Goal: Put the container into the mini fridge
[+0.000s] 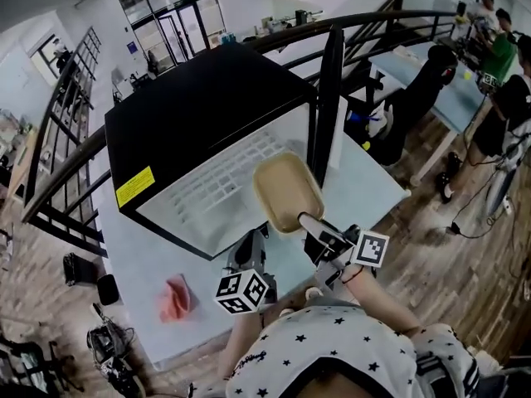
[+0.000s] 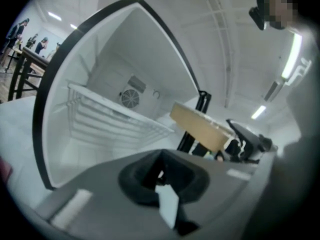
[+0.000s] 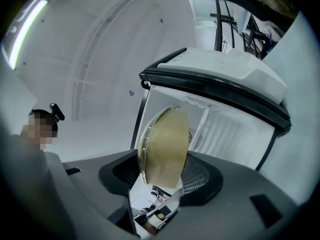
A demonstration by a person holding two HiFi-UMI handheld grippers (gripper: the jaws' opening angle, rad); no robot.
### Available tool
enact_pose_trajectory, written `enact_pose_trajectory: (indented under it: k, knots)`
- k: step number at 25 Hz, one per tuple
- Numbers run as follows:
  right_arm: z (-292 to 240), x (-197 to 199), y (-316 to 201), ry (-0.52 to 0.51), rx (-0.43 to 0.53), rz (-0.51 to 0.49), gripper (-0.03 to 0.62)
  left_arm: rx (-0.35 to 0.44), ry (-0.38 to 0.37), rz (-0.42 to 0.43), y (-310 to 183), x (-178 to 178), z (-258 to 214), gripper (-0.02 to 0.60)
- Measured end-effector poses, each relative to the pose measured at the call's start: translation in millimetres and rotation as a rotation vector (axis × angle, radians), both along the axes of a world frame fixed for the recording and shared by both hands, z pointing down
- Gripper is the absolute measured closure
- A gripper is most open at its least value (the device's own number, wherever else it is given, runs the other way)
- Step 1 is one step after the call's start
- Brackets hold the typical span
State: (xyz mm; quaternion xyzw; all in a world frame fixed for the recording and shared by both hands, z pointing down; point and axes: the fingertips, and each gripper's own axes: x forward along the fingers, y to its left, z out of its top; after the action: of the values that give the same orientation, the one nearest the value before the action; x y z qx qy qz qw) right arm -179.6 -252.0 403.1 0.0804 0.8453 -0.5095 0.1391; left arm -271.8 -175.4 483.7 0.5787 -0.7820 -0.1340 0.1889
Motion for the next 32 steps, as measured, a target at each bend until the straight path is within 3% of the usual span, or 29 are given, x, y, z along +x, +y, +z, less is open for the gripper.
enact_pose_trajectory:
  k: [7, 19, 32]
  knots:
    - [-3, -27, -17, -0.002, 0.015, -0.110, 0.362, -0.001, 0.009, -0.114, -1, -12, 1, 0.577]
    - [9, -71, -30, 0.020, -0.044, -0.252, 0.362, -0.031, 0.010, -0.292, 17, -23, 7, 0.577]
    - [10, -107, -42, 0.021, -0.059, -0.288, 0.362, -0.044, 0.027, -0.402, 27, -24, 16, 0.575]
